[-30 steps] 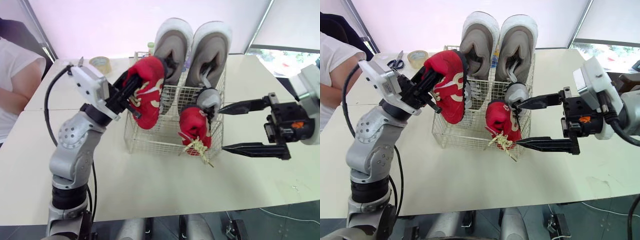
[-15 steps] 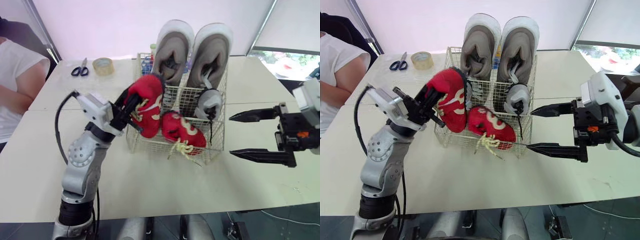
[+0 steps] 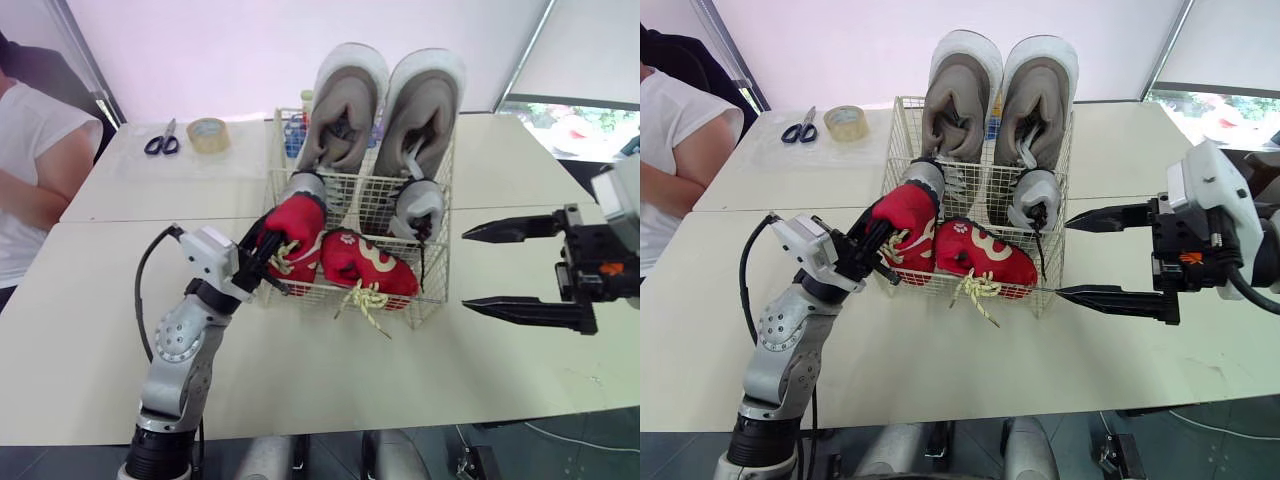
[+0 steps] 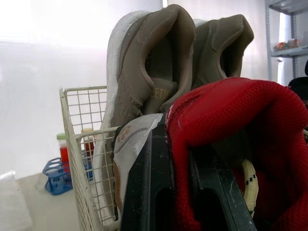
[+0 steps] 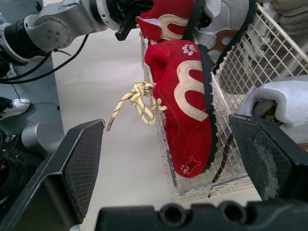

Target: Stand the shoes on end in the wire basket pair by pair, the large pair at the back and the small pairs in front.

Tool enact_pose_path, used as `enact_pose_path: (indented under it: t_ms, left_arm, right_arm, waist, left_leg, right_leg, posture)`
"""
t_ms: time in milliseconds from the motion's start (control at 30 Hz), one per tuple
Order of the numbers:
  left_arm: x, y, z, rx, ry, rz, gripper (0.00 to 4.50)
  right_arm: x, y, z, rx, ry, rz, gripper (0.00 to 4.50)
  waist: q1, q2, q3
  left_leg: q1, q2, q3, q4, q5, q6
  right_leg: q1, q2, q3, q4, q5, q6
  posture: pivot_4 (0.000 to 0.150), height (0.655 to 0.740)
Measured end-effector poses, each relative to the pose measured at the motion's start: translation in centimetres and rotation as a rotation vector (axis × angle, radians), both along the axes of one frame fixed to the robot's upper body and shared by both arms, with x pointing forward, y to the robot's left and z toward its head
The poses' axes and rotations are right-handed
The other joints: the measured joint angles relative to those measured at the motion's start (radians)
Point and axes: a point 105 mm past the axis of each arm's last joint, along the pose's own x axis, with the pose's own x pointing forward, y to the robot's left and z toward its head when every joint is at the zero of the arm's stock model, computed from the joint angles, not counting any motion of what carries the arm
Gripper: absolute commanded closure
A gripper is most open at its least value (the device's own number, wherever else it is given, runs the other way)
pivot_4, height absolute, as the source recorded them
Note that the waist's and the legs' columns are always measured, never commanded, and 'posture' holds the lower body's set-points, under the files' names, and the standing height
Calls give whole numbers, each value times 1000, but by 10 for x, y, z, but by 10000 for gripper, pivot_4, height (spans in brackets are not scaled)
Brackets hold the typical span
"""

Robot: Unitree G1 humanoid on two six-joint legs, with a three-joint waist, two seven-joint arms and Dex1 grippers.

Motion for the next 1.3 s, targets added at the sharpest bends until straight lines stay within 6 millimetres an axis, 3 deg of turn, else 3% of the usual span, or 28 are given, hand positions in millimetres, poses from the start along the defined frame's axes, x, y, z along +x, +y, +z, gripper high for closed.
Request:
enact_pose_path:
  t_ms: [500, 600, 700, 833, 933, 1100, 1300]
  left_arm:
    - [1, 0, -20, 12, 104, -17, 44693]
    - [0, 1, -24, 12, 121, -12, 35457]
    - [0, 4, -48, 19, 209, 5, 20556]
    - [-7, -4, -51, 30, 198, -34, 1472]
    - [-9, -2, -54, 49, 174, -54, 547]
    - [-11, 21, -54, 97, 127, -39, 547]
    - [-11, 50, -42, 110, 129, -21, 547]
  right_arm:
    - [-4, 2, -1, 1, 9, -22, 0]
    - [-4, 4, 0, 13, -9, -28, 0]
    - [-1, 11, 0, 35, -42, -25, 0]
    - [11, 21, -8, -10, -142, -38, 0]
    - [18, 27, -13, -26, -201, -31, 0]
    - [23, 39, -25, -46, -254, 8, 0]
    - [28, 45, -23, -24, -312, 27, 0]
  waist:
    - [-1, 9, -19]
    - [-2, 10, -21]
    - [-1, 13, -23]
    - [-2, 15, -24]
    - [-4, 15, -24]
    - [-18, 14, -23]
    - [-51, 11, -19]
  left_leg:
    - [1, 0, 0, -2, -1, 1]
    - [1, 0, 0, -2, -1, 1]
    - [1, 0, 0, -3, -1, 1]
    - [-1, 1, 0, -7, -1, 1]
    - [1, 1, 3, -13, -1, 1]
    - [15, 11, 18, -20, -1, 1]
    - [15, 15, 19, -21, -2, 1]
  right_leg:
    - [1, 0, 0, -2, -1, 1]
    - [1, -1, 0, -3, -2, 2]
    - [4, -1, 0, -3, -4, 5]
    - [1, -1, -1, -5, -4, 6]
    - [3, -2, 0, -5, -5, 6]
    - [4, -10, -9, -5, -3, 4]
    - [4, -15, -22, -5, -3, 3]
  posture:
    - [1500, 7400]
    - [1500, 7400]
    - [1500, 7400]
    - [1500, 7400]
    - [1500, 7400]
    - [1500, 7400]
    - [1500, 7400]
